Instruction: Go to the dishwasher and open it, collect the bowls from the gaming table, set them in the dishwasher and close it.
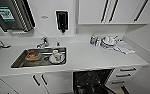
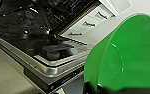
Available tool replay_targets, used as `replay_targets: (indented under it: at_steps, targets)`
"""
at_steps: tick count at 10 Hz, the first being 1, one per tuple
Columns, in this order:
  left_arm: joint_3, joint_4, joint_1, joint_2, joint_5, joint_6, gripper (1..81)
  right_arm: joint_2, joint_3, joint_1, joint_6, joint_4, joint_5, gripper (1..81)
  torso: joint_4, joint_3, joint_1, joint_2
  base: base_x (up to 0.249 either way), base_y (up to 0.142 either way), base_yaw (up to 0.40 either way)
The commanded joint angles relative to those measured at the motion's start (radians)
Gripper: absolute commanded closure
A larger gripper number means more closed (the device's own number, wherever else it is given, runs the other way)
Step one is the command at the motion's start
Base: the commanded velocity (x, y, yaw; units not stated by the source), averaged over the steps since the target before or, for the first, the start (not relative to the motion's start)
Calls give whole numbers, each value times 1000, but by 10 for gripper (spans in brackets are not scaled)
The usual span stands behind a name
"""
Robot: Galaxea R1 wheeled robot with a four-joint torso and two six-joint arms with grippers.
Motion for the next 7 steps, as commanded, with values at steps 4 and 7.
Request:
replay_targets:
  at_steps: [4,7]
  targets:
    - [-81,-28,-274,155,238,-23,811,-22,-2,8,0,3,-54,811,0,-95,0,0,0,0,0]
    - [-104,-28,-311,196,279,-37,811,-21,0,11,0,3,-54,811,0,-157,0,0,0,0,0]
